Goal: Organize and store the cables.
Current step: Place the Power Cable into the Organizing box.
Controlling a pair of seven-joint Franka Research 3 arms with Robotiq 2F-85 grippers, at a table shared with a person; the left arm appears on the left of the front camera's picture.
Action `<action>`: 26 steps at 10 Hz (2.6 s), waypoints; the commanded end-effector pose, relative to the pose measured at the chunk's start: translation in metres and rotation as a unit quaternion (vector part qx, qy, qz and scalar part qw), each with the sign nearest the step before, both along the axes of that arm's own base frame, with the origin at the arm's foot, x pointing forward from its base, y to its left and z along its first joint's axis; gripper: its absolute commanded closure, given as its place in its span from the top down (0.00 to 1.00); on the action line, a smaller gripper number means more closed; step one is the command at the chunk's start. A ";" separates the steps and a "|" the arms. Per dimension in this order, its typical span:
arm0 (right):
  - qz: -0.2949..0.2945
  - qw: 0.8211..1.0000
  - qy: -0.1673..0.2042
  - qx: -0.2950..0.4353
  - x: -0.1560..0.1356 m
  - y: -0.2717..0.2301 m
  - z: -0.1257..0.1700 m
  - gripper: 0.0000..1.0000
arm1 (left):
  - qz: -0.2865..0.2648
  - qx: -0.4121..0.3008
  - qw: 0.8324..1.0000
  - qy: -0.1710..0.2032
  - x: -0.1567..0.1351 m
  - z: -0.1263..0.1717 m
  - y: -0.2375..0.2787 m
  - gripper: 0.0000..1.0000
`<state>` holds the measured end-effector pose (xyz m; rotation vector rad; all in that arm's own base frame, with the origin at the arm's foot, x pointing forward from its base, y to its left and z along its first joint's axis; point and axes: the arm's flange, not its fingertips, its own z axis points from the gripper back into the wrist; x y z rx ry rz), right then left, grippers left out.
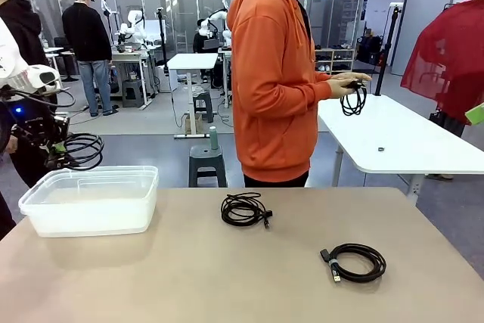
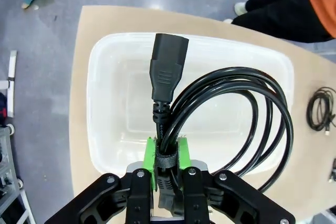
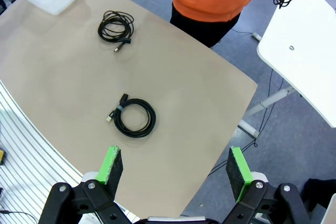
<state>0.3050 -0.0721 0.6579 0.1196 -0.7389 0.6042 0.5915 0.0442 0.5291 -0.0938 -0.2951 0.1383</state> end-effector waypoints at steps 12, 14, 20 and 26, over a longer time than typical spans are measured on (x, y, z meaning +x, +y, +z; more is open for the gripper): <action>-0.001 1.000 0.001 0.001 0.001 -0.001 0.001 1.00 | -0.090 0.023 0.994 0.060 0.069 -0.075 0.037 0.19; -0.001 1.000 0.001 0.001 0.001 -0.001 0.001 1.00 | -0.102 0.012 0.992 0.068 0.074 -0.103 0.038 0.19; -0.001 1.000 0.001 0.001 0.001 -0.001 0.001 1.00 | -0.104 0.035 0.988 0.111 0.077 -0.134 0.033 0.35; -0.001 1.000 0.001 0.001 0.001 -0.001 0.001 1.00 | -0.109 0.059 0.990 0.075 0.043 -0.115 0.030 0.88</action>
